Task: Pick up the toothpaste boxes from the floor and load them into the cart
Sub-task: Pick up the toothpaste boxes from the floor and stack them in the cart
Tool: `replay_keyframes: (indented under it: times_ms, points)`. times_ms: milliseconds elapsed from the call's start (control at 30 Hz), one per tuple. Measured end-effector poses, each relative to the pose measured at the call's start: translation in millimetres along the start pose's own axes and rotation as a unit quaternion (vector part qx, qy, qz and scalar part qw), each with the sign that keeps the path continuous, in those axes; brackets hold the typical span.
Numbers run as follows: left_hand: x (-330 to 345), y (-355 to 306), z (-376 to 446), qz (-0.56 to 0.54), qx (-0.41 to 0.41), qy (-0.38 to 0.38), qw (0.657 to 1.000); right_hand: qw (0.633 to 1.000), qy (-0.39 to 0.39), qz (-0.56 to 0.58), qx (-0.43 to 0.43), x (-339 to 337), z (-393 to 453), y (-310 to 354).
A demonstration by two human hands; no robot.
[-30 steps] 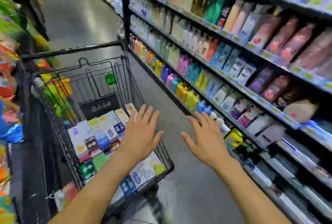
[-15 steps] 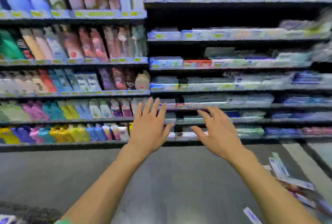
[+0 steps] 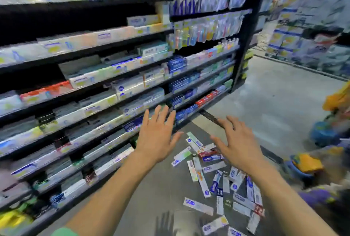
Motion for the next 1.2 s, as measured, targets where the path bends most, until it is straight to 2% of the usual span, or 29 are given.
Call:
replay_keyframes:
  times_ms: [233, 300, 467, 600, 733, 967, 1200]
  points:
    - [55, -117, 85, -0.064, 0.13, 0.034, 0.989, 0.985, -0.012, -0.036, 0.169, -5, -28, -132]
    - [67, -142, 103, -0.086, 0.16, 0.021, 0.983, 0.978, -0.025, -0.059, 0.2, -5, -36, -157]
    - [116, -190, 142, -0.139, 0.228, 0.039, 0.963, 0.954, -0.032, -0.09, 0.285, 6, -48, -213]
    - [174, -217, 172, -0.144, 0.283, 0.083, 0.945, 0.927, -0.043, -0.095, 0.361, 26, -55, -243]
    - [228, -240, 186, -0.174, 0.32, 0.083, 0.928, 0.906, -0.041, -0.106, 0.409, 55, -65, -265]
    - [396, -296, 129, -0.214, 0.364, 0.139, 0.896, 0.874, -0.016, -0.079, 0.479, 203, -141, -306]
    - [640, -314, 7, -0.216, 0.373, 0.177, 0.885, 0.887, 0.033, -0.064, 0.456, 455, -250, -317]
Point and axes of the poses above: each hand's wrist, its own z-axis towards the middle knuckle, its own x-axis out of the palm, y = z × x, the point moved 9 cm from there along z, towards the middle knuckle, and after that the axes turned 10 degrees about -y, right-handed, at the moved point
